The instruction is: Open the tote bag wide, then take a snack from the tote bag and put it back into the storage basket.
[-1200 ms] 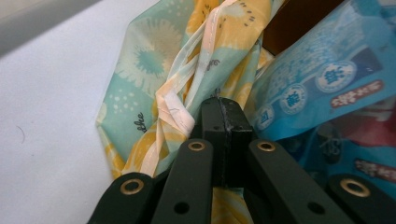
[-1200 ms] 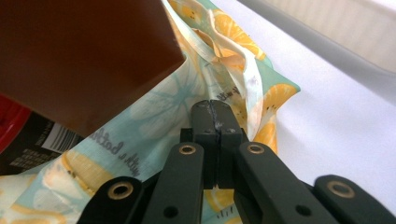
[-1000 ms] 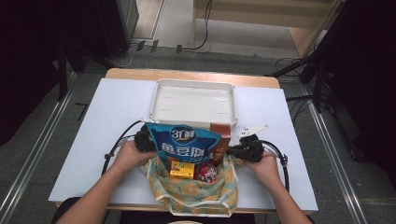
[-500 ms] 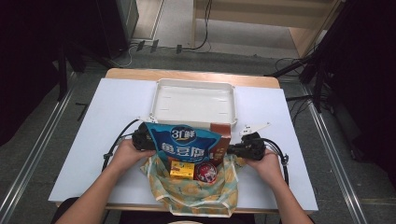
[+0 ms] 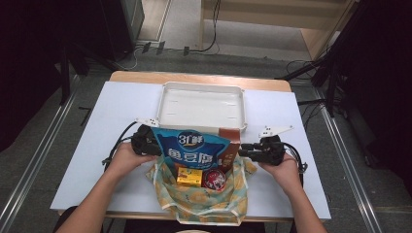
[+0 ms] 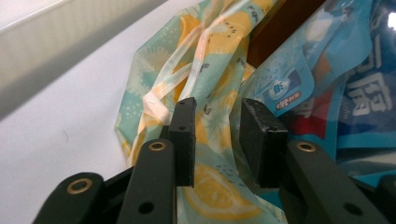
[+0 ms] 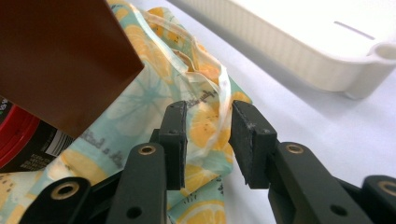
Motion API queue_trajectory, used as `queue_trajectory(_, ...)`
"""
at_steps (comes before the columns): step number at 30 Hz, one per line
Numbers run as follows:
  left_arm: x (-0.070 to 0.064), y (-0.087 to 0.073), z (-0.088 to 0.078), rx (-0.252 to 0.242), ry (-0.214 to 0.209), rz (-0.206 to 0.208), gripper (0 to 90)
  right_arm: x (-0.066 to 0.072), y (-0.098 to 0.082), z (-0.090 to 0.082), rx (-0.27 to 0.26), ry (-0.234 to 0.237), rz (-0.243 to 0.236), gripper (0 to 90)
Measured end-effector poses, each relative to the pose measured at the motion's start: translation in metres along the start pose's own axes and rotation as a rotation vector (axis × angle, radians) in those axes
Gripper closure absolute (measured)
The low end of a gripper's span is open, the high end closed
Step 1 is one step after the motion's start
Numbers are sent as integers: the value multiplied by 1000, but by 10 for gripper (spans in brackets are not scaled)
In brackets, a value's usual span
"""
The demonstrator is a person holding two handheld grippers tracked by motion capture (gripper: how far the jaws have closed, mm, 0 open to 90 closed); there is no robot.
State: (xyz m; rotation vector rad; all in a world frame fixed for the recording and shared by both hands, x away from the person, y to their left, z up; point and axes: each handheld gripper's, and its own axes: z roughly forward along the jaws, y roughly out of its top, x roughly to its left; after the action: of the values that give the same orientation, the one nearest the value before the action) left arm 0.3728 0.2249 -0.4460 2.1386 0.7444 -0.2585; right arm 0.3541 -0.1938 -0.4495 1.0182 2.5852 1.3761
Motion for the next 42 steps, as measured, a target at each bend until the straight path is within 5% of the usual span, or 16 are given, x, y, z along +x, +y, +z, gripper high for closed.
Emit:
queue_trajectory(17, -5, 1, -21, -58, 35, 7, 523, -4, 1, -1, 25, -18, 37, 548)
queue_trajectory(20, -6, 2, -23, -30, 59, 20, 501, -6, 2, -1, 22, -19, 40, 540)
queue_trajectory(42, -22, 2, -54, -59, 42, 42, 439, -14, 5, -3, 1, -47, 78, 461)
